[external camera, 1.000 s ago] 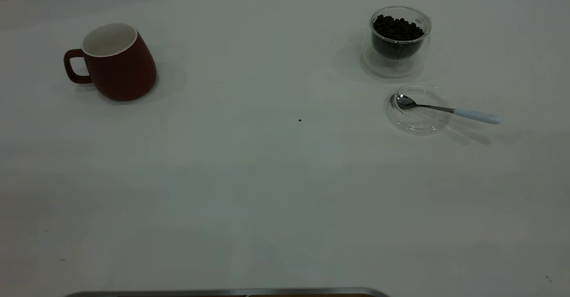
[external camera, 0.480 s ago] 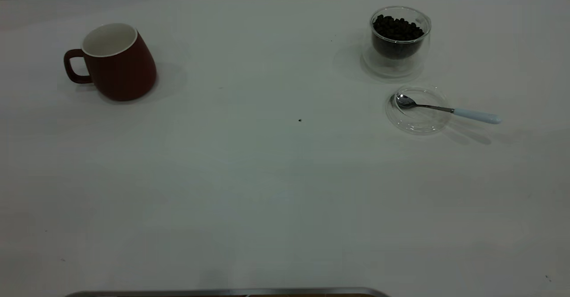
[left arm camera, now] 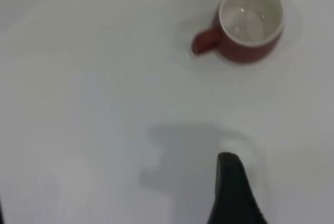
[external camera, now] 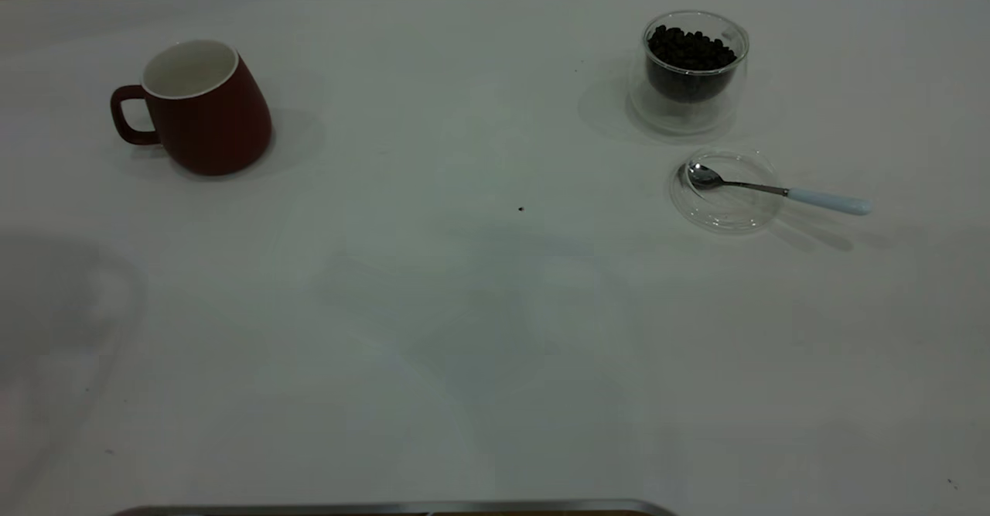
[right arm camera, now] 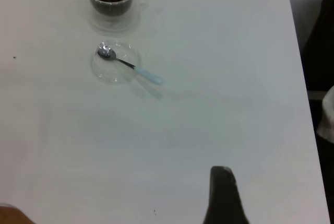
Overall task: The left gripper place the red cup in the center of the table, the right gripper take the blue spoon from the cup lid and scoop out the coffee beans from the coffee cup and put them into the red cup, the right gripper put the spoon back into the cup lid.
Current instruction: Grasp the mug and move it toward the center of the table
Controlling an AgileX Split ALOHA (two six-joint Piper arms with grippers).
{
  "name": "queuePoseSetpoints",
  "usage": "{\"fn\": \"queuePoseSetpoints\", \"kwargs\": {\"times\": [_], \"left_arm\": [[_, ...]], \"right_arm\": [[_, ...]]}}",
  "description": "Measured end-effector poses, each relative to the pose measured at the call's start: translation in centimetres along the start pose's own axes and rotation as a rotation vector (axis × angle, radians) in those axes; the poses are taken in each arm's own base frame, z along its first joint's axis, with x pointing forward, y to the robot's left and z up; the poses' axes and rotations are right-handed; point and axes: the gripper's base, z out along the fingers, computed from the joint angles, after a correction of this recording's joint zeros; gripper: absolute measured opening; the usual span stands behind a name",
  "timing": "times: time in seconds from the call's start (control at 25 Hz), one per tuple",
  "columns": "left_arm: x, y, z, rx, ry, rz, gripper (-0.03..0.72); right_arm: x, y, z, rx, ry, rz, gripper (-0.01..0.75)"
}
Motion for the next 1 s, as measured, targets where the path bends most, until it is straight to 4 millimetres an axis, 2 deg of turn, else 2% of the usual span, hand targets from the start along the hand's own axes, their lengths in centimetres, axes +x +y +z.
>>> {"fn": "queuePoseSetpoints", "kwargs": {"times": [0.28, 0.48, 0.64, 0.88, 1.0], "left_arm": [[-4.7, 1.3, 6.2, 0.057, 0.045, 0.144, 0.533], [-6.8, 1.7, 10.0, 0.14, 0.11, 0.351, 0.533], [-6.3, 1.5, 12.4, 0.229, 0.191, 0.564, 0.533], [-4.4, 1.2, 16.7, 0.348, 0.285, 0.832, 0.533], [-3.4, 1.0, 18.9, 0.398, 0.319, 0.893, 0.533]], "right_arm": [[0.0, 0.0, 0.0, 0.0, 0.0, 0.0, 0.546], [0.0, 0.0, 0.0, 0.0, 0.0, 0.0, 0.546], [0.0, 0.0, 0.0, 0.0, 0.0, 0.0, 0.546], [0.0, 0.0, 0.0, 0.0, 0.0, 0.0, 0.546], [0.0, 0.0, 0.0, 0.0, 0.0, 0.0, 0.546]]}}
